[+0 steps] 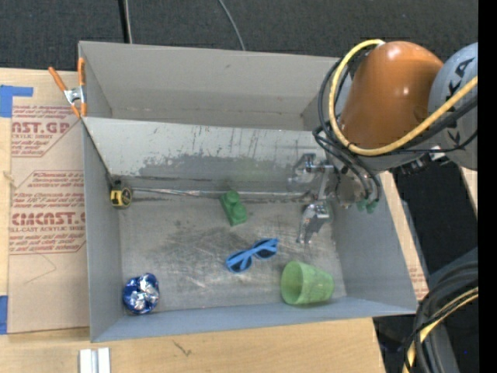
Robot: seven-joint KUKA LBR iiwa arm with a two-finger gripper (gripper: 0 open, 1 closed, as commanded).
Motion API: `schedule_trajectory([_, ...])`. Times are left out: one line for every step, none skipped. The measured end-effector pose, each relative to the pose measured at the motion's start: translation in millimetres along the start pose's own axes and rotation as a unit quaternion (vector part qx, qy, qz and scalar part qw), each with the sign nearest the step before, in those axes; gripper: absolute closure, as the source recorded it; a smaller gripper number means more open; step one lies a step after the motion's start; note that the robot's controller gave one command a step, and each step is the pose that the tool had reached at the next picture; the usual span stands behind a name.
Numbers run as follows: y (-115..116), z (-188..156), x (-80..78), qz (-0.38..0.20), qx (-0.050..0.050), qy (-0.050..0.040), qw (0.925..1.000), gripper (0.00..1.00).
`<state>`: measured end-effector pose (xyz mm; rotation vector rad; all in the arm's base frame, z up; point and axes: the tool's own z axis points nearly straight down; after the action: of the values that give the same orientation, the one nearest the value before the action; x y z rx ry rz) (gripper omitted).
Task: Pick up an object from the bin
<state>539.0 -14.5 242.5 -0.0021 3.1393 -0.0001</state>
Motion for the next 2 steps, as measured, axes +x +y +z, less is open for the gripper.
schedule_trajectory([22.7, 126.1, -4.8, -0.01, 0.0, 0.0045, 0.9999, 0.0])
schedule_trajectory([24.6, 167.9, -22.9, 0.135, 0.0, -0.0005, 0.9908, 0.0])
